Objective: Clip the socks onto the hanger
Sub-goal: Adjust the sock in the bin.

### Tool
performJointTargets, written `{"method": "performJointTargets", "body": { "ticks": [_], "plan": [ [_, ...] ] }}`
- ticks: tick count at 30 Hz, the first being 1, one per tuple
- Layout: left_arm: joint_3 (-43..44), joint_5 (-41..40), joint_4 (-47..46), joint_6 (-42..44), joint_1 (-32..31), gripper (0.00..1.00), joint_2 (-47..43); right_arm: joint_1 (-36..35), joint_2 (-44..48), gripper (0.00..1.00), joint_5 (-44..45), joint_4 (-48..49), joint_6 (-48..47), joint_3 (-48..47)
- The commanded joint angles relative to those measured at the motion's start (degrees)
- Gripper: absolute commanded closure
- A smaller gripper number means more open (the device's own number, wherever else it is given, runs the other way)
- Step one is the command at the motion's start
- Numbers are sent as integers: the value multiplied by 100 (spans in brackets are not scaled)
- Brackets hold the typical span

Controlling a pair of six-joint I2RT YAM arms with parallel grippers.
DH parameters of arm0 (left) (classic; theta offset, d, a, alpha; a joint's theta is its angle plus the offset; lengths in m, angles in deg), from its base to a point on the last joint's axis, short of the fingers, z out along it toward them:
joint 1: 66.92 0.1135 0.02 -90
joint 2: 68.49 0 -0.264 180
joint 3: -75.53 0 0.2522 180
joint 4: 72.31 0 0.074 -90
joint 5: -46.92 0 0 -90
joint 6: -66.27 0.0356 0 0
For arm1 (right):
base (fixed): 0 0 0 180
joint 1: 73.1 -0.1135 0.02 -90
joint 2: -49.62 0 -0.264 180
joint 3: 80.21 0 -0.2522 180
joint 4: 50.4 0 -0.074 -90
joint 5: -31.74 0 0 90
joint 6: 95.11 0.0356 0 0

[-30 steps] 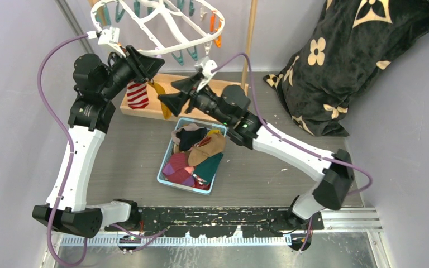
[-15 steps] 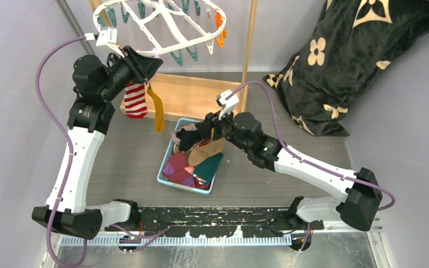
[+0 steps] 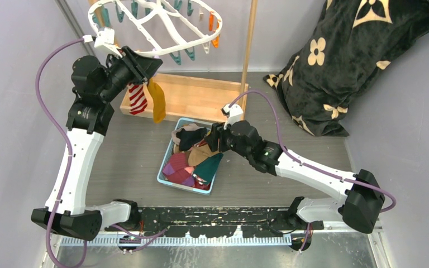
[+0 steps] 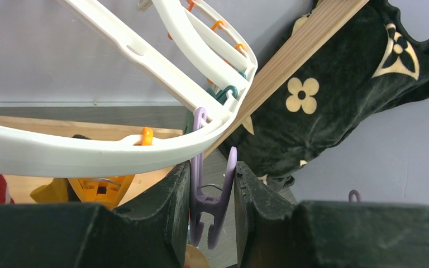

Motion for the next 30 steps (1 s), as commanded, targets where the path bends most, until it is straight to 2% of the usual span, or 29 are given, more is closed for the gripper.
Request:
{"method": "performJointTargets", "body": {
  "ticks": [1,6,9,16,20,26,30],
  "plan": [
    [74,-138,-176,-142,35,100,-196,-9,-17,43,-327,-218,436,10],
    [111,-152,-149,-109,34,100,-198,-18,171,43,-598,-40,344,349],
    [104,-142,-138,-95,35,100,-209,-45,41,44,-550,-317,202,198],
    [100,-175,-120,-64,35,100,-218,-1312,-301,37,847,-1291,-1855,-578],
    [102,-186,-104,-49,34,100,-219,-1410,-545,33,1238,-1527,-1916,-829],
    [135,-231,-62,-2,35,100,-201,-1430,-916,33,631,-1461,-2341,-1035],
    [145,-230,-44,-8,31,100,-185,-1461,-1292,33,288,-1660,-2981,-1436]
  ]
}}
